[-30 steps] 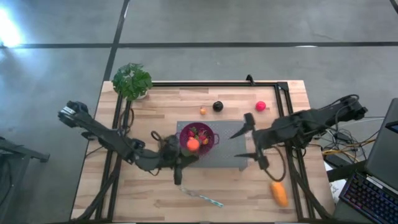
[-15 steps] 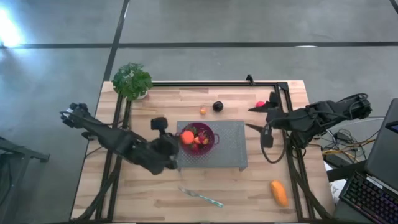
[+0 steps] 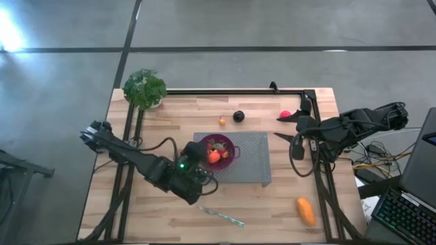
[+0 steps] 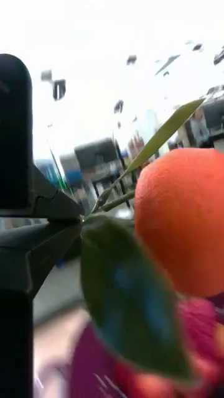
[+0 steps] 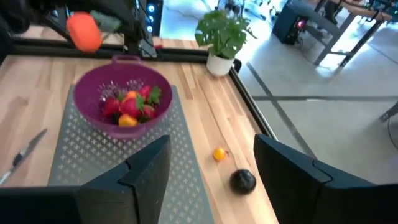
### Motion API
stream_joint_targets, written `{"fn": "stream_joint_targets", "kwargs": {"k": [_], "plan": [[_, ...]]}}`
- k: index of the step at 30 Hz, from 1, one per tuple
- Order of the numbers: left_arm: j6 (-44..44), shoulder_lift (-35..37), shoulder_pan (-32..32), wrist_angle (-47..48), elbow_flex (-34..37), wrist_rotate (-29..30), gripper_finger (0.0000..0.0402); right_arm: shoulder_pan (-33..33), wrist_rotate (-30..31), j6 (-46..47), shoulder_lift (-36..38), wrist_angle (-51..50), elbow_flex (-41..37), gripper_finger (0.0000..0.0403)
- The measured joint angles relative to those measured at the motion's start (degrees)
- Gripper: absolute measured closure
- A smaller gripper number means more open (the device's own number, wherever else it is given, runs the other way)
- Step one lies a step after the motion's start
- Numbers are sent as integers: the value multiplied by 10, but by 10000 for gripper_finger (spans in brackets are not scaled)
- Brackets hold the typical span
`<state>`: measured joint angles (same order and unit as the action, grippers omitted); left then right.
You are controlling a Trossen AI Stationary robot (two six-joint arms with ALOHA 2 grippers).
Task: Pick & Place Fruit
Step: Put the tangerine into the purple strainer bowl
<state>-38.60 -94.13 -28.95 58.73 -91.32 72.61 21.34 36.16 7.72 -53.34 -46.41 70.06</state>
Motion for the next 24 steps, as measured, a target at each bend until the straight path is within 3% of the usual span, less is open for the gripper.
{"fn": "stream_joint_targets", "kwargs": {"k": [4, 11, 24], "plan": [[-93, -5, 0, -3, 5, 31, 394, 0, 0, 14, 0, -22, -1, 185], [-159, -27, 0, -4, 6, 30, 394, 0, 0, 20, 0, -32, -7, 193], [-193, -65, -3, 21, 7, 55, 394, 0, -1, 24, 1, -30, -43, 185]]}}
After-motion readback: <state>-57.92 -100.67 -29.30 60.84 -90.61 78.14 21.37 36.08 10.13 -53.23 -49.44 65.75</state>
